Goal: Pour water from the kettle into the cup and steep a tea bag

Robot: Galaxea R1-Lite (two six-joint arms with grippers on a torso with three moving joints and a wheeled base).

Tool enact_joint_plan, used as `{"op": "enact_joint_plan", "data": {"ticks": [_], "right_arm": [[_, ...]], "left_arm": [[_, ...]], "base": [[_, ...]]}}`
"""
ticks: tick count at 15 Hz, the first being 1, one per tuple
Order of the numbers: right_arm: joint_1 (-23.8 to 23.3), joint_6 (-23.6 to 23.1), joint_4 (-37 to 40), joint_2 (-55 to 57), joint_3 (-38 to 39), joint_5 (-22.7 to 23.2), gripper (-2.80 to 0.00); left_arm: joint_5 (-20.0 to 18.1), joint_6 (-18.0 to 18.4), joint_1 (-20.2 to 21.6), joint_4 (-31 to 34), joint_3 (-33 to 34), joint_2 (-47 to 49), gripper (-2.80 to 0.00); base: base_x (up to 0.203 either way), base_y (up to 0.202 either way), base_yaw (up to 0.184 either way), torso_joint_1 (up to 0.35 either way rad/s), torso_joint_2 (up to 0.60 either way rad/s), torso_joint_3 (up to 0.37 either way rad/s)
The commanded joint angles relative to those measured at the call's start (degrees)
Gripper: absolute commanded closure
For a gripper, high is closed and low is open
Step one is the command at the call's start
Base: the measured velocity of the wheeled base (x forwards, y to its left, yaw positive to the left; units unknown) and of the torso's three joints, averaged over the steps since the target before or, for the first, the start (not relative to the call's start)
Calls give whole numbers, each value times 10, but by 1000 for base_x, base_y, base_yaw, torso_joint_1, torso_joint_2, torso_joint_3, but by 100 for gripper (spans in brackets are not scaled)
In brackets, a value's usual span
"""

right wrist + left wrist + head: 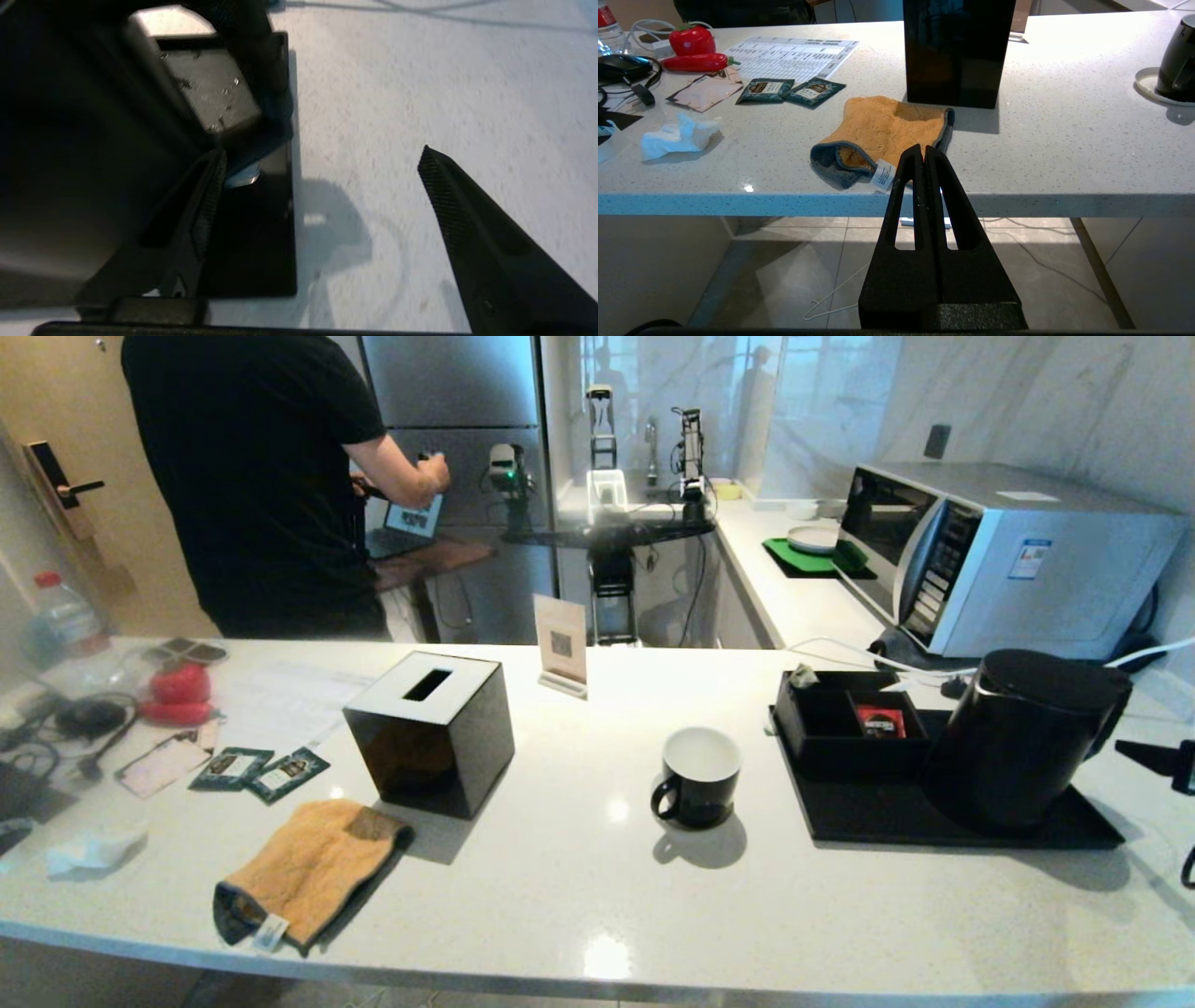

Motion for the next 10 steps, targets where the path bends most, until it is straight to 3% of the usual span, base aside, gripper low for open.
{"op": "enact_joint_plan", "data": {"ticks": [1, 5, 10], "right_arm": [[0, -1, -7, 30, -21, 4, -280], [0, 1, -26, 63, -50, 5, -280], [4, 39, -64, 99, -87, 6, -280]], "left_arm": [[0, 0, 0, 0, 0, 0, 0], [0, 0, 0, 0, 0, 0, 0], [0, 0, 0, 0, 0, 1, 0]], "base": [[0, 0, 0, 0, 0, 0], [0, 0, 0, 0, 0, 0], [0, 0, 0, 0, 0, 0]]}}
